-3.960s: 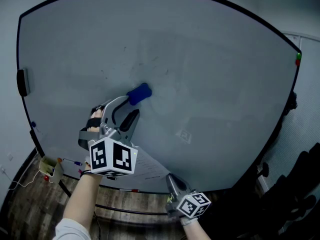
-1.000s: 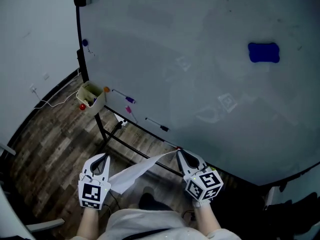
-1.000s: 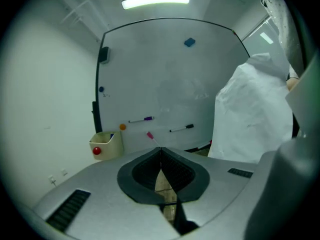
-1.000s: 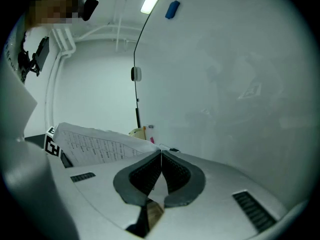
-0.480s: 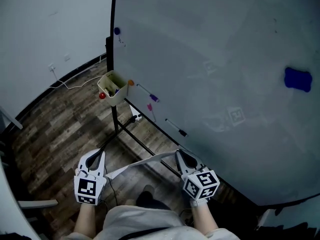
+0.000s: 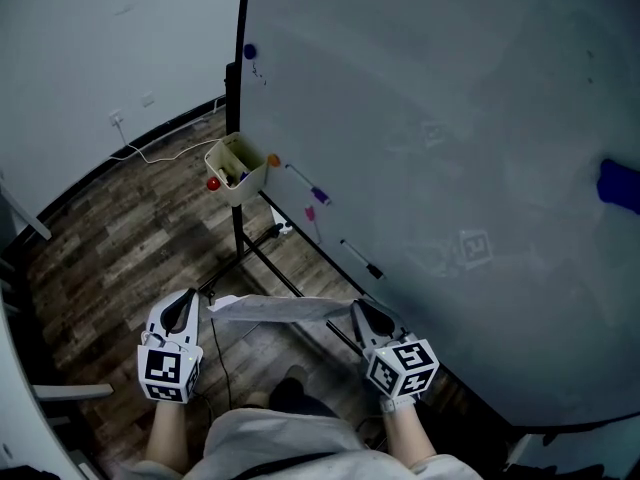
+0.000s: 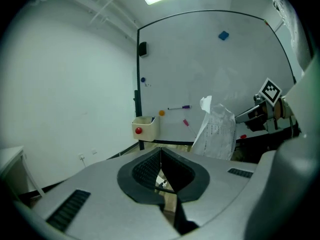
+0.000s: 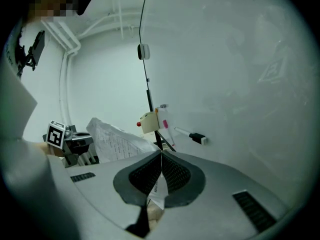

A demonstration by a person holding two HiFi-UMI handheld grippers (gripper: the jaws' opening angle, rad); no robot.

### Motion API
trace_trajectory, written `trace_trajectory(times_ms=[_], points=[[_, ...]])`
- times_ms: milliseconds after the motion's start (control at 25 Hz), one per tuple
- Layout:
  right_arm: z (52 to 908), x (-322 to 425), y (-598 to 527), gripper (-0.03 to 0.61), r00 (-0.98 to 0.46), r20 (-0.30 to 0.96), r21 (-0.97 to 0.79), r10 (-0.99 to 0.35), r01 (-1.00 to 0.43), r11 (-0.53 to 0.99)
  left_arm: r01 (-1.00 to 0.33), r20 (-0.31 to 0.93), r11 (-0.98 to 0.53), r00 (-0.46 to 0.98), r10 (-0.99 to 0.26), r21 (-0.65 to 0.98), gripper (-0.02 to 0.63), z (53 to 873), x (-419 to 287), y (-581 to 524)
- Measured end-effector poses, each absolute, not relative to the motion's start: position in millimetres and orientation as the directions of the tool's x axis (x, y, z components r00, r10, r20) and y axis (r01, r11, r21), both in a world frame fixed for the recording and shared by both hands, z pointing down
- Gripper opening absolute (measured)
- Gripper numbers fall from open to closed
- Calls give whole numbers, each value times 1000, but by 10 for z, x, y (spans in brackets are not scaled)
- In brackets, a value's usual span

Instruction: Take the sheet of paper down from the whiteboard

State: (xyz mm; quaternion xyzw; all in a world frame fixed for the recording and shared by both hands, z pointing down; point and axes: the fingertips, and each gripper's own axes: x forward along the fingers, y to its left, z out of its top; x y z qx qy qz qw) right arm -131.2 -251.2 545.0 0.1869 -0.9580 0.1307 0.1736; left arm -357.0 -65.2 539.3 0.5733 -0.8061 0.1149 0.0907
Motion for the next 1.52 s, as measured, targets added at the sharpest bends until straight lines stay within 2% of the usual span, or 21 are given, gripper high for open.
trace_trajectory(times_ms=[760, 1440, 1480, 1520], points=[[5615, -1401, -2602, 17, -871, 410, -197, -270, -374, 906, -956, 301, 293, -281, -911, -7, 15, 5582, -3478, -939], [5510, -1031, -2554, 18, -856, 387, -189, -342, -436, 880, -983, 307, 183, -179, -935, -16, 17, 5620, -3272, -1148], [5509, -1012, -2544, 17, -855, 387, -188, -344, -439, 879, -985, 308, 174, -171, -936, -17, 21, 5623, -3253, -1158], [5508, -993, -2531, 18, -855, 387, -187, -346, -441, 878, -986, 311, 165, -163, -936, -21, 60, 5627, -3231, -1167]])
